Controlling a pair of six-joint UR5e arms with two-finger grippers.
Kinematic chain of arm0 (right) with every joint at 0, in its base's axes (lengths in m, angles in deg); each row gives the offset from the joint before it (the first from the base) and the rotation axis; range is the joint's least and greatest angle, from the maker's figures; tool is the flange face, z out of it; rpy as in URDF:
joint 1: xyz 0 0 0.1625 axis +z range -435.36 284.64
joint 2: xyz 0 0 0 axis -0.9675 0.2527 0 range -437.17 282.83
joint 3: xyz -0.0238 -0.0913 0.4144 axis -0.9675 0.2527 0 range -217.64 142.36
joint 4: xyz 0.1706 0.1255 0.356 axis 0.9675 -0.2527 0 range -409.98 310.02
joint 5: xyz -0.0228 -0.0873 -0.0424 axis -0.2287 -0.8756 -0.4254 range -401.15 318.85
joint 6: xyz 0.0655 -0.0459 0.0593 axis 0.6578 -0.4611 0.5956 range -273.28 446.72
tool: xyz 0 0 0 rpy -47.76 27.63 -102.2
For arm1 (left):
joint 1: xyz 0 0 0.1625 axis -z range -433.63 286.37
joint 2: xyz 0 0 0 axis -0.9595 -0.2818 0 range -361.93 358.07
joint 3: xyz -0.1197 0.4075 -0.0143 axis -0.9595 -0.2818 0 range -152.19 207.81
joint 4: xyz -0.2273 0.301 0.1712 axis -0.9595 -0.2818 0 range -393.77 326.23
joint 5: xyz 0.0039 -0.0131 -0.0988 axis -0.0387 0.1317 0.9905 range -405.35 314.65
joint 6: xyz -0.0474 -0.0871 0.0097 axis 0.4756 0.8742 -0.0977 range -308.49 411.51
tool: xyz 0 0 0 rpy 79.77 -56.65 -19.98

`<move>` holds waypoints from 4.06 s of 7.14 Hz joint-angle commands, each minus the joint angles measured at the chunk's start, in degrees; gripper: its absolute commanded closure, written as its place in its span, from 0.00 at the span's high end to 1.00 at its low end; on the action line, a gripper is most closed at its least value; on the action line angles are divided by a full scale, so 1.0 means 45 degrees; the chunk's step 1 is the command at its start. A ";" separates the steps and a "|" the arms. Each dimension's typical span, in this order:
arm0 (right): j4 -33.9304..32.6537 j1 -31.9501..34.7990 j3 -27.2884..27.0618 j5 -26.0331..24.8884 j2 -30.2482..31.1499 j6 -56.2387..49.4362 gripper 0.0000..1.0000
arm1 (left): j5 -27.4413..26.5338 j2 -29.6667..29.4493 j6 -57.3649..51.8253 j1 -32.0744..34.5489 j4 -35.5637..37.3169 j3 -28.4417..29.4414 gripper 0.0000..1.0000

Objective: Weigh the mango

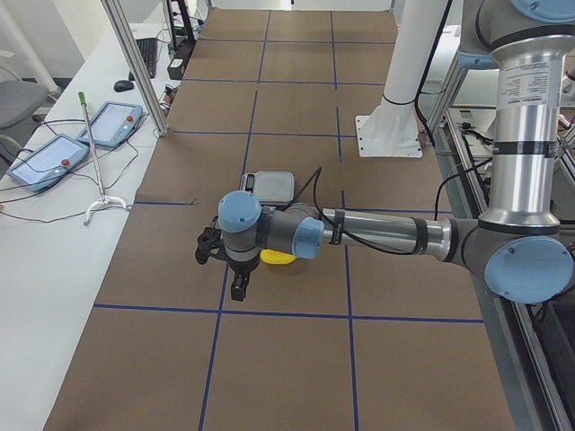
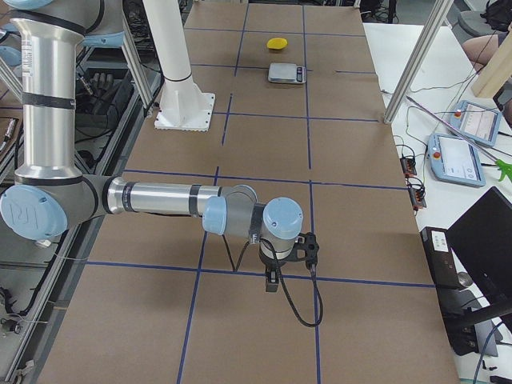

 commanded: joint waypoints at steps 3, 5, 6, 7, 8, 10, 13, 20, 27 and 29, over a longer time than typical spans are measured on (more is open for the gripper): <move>0.0000 0.0000 0.0000 0.0000 -0.0006 0.0000 1.00 | -0.1427 -0.0650 0.6846 -0.4972 -0.2812 0.0946 1.00; 0.0000 0.0000 0.0000 0.0000 0.0014 0.0000 1.00 | -0.1646 -0.0869 0.6974 -0.5392 -0.2833 0.1398 1.00; 0.0000 0.0000 0.0000 0.0000 0.0014 0.0000 1.00 | -0.1666 -0.0869 0.6955 -0.5625 -0.2872 0.1573 1.00; 0.0000 0.0000 0.0000 0.0000 0.0014 0.0000 1.00 | -0.1666 -0.0850 0.6974 -0.5647 -0.2872 0.1555 0.80; 0.0000 0.0000 0.0000 0.0000 -0.0005 0.0000 1.00 | -0.1666 -0.0811 0.6974 -0.5647 -0.2872 0.1536 0.47; 0.0000 0.0000 0.0000 0.0000 0.0014 0.0000 1.00 | -0.1588 -0.0713 0.8060 -0.5550 -0.2833 0.0780 0.00; 0.0000 0.0000 0.0000 0.0000 0.0014 0.0000 1.00 | -0.1587 -0.2773 1.1613 -0.5628 -0.2097 -0.0417 0.00; 0.0000 0.0000 0.0000 0.0000 0.0014 0.0000 1.00 | -0.1666 -0.5420 1.2541 -0.7346 -0.0665 0.1008 0.00; 0.0000 0.0000 0.0000 0.0000 0.0014 0.0000 1.00 | -0.1589 -0.3827 0.9044 -0.4211 -0.0295 -0.1389 1.00; 0.0000 0.0000 0.0000 0.0000 0.0014 0.0000 1.00 | -0.1200 -0.1467 0.4341 -0.1558 -0.0274 -0.1648 1.00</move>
